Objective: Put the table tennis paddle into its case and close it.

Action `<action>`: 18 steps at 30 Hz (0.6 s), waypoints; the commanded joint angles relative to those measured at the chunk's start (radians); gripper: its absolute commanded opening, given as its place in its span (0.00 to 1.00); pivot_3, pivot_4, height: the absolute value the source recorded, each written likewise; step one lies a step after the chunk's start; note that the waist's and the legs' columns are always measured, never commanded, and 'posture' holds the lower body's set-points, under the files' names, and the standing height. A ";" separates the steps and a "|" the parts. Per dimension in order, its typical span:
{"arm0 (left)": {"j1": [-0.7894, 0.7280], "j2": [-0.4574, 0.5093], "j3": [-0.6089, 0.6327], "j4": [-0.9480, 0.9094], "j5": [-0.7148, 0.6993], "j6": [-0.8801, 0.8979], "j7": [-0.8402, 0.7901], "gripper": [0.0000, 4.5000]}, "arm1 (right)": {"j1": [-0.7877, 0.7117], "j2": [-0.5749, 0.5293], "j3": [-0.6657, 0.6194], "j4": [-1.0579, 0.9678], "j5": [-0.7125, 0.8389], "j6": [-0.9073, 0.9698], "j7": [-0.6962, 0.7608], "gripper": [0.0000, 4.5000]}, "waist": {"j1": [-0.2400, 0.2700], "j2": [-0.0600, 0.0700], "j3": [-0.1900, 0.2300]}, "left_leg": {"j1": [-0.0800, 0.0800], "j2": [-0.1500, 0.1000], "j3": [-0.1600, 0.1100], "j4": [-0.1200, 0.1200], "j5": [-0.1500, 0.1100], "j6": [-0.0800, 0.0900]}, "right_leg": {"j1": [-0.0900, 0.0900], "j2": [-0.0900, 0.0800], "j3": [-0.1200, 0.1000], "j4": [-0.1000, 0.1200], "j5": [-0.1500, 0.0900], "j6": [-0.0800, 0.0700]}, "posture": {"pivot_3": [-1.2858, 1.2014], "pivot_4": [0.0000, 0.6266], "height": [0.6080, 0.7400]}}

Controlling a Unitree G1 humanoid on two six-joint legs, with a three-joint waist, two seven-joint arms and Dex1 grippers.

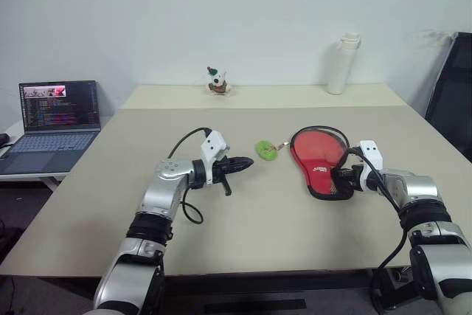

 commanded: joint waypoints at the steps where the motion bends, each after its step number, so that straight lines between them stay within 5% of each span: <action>1: 0.049 0.056 0.004 -0.121 -0.071 0.069 -0.071 0.00 | 0.001 0.059 0.008 -0.080 0.044 0.091 0.048 0.01 | -0.004 0.000 0.000 | 0.000 0.000 0.000 0.000 0.000 0.000 | 0.000 0.000 0.000 0.000 0.000 0.000 | 0.52 0.24 1.00; 18: 0.299 0.284 0.003 -0.405 -0.227 0.258 -0.217 0.00 | 0.355 0.229 -0.013 -0.965 0.243 0.636 -0.105 0.01 | 0.008 0.000 0.000 | -0.003 0.000 -0.001 -0.008 0.000 0.000 | -0.006 -0.001 -0.001 -0.001 -0.002 -0.003 | 0.52 0.24 1.00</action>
